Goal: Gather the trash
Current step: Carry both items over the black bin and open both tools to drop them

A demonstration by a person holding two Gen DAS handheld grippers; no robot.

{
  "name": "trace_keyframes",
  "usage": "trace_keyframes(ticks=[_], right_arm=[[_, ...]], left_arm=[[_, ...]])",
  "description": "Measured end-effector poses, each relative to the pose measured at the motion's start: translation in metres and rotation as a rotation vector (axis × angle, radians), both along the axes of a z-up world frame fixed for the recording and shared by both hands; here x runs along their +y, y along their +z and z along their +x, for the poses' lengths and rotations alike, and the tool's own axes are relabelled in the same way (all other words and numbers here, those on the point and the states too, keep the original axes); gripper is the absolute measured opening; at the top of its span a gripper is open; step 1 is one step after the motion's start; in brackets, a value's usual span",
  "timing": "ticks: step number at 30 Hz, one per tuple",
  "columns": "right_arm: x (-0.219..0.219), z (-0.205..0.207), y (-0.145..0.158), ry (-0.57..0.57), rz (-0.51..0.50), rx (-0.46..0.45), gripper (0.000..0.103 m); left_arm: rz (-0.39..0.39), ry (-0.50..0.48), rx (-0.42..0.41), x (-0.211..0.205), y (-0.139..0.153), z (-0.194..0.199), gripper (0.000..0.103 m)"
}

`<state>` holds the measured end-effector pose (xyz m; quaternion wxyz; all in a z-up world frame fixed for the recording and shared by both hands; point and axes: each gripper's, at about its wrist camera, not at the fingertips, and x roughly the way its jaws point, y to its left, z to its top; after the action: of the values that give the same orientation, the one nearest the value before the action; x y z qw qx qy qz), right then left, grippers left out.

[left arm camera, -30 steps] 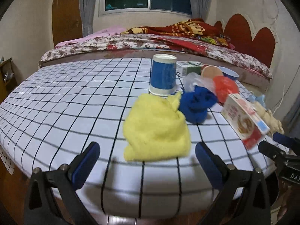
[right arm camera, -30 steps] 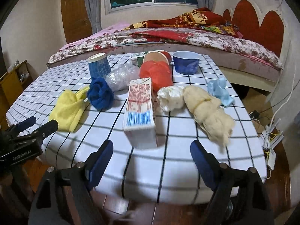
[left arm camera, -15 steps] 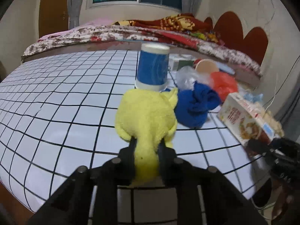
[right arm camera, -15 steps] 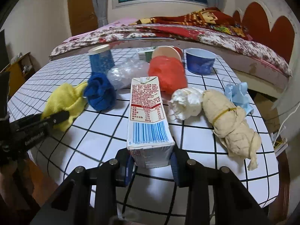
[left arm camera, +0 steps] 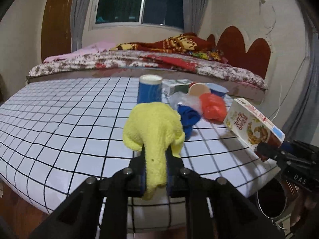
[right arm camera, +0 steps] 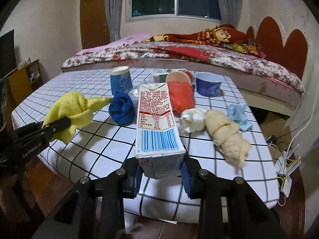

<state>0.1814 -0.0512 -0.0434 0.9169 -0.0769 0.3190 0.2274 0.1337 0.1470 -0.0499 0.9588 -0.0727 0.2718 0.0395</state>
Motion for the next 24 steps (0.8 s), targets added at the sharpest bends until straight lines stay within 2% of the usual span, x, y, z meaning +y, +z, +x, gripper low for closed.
trace_keyframes(ticks=[7,12,17,24], right_arm=[[-0.048,-0.028,0.018,-0.079,0.026,-0.044,0.035],[-0.095,-0.044,0.026,-0.179,0.035,-0.064,0.035],[-0.143,-0.059,0.025,-0.271,0.024,-0.063,0.035],[-0.212,-0.082,0.008,-0.397,-0.001,-0.019,0.035]], left_arm=[[0.002,-0.074,-0.027,-0.034,0.008,-0.015,0.016],[-0.007,-0.162,-0.041,-0.071,0.013,-0.02,0.016],[-0.008,-0.297,-0.041,-0.12,0.013,-0.021,0.016],[-0.015,-0.486,-0.023,-0.191,0.008,-0.03,0.016]])
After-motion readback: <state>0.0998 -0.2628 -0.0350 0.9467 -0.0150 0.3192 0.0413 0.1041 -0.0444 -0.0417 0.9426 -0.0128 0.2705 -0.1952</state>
